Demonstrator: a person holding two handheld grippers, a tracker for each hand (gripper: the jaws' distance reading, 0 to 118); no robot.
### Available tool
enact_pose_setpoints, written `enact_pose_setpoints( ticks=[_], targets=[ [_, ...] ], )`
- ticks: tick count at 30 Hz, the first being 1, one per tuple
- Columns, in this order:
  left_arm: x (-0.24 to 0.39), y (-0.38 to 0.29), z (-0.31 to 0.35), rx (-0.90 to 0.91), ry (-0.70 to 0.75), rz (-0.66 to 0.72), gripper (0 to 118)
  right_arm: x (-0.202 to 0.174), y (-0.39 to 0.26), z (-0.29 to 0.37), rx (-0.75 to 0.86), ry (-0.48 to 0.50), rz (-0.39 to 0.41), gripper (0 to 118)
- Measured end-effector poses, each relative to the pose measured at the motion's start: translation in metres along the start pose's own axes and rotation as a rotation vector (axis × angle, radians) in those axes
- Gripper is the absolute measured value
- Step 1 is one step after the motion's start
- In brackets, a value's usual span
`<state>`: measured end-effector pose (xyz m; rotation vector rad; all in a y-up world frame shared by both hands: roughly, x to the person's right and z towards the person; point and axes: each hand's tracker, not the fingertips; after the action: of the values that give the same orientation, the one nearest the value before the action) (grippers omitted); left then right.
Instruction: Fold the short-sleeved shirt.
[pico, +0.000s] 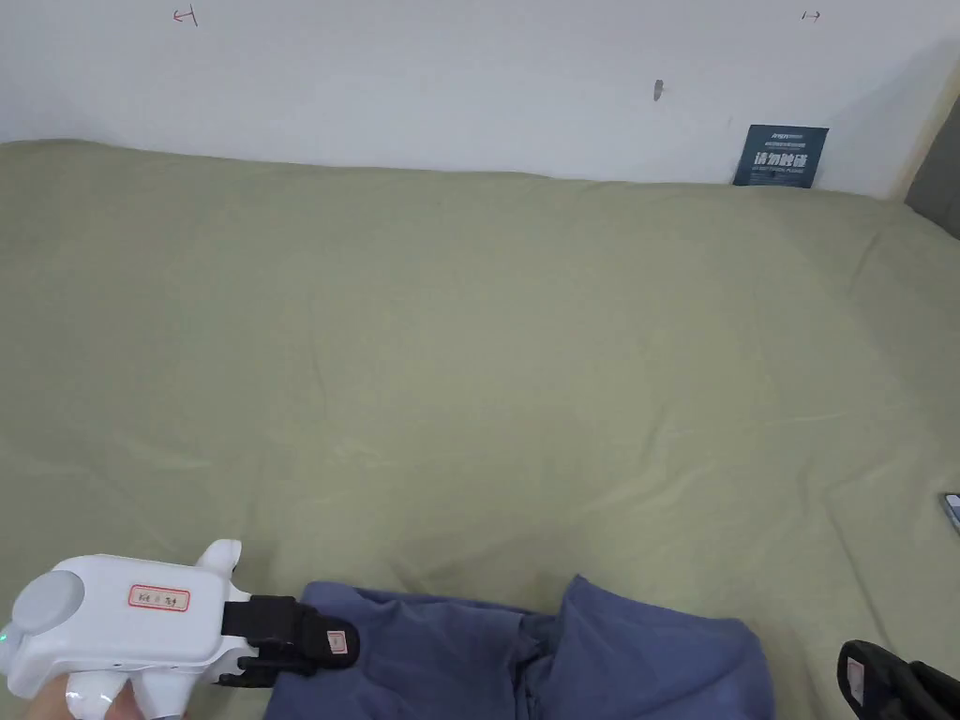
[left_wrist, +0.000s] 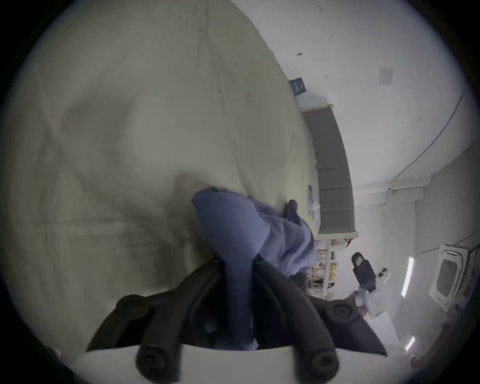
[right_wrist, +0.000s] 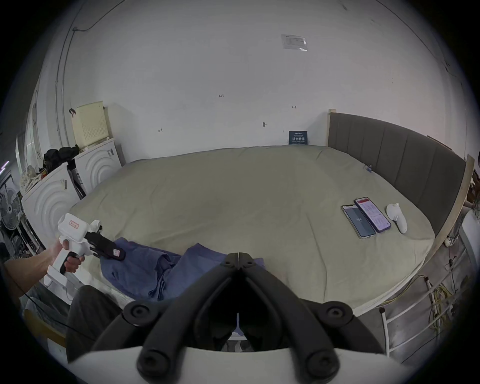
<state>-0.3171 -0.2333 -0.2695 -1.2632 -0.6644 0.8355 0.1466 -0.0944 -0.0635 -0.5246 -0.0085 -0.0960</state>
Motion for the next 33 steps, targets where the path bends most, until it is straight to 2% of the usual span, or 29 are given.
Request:
enact_pose_setpoints(
  ticks=[7, 15, 20, 27, 33],
  targets=[
    [0.033, -0.003, 0.035, 0.1, 0.043, -0.044, 11, 0.006, 0.007, 0.0, 0.018, -0.002, 0.007, 0],
    [0.024, -0.01, 0.125, 0.28, 0.228, 0.059, 11, 0.003, 0.016, -0.003, 0.051, 0.031, 0.026, 0],
    [0.047, -0.024, 0.147, 0.307, 0.381, 0.036, 11, -0.001, 0.018, -0.004, 0.062, 0.055, 0.037, 0],
    [0.142, -0.046, 0.092, 0.27, 0.492, -0.206, 11, 0.004, 0.02, 0.006, 0.098, 0.037, 0.023, 0],
    [0.188, -0.054, 0.015, 0.215, 0.465, -0.27, 11, 0.012, 0.028, 0.017, 0.181, -0.052, 0.037, 0]
  ],
)
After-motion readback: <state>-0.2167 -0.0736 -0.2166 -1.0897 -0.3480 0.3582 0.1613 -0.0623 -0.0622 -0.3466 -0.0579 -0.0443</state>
